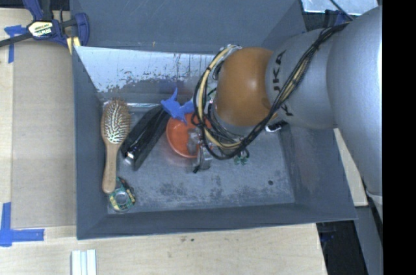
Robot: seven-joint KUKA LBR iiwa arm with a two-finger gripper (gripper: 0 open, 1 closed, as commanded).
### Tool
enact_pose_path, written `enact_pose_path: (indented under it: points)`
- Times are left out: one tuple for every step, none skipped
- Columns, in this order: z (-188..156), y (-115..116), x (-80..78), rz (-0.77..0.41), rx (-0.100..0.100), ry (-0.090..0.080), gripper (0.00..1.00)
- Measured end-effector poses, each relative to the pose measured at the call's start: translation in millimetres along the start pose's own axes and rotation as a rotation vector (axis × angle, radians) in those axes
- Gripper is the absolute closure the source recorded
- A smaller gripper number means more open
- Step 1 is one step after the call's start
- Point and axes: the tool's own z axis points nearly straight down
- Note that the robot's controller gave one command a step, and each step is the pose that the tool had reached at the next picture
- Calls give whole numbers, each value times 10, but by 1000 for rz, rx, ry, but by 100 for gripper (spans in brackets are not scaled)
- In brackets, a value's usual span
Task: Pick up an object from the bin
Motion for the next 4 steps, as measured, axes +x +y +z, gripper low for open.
enact_pose_path:
  points:
    - [-2, 0, 0, -1, 0, 0, 100]
    - [-146, -1, 2, -2, 0, -1, 100]
    - [-621, 1, 13, -3, 0, 4, 100]
    - [-915, 2, -8, -3, 0, -3, 100]
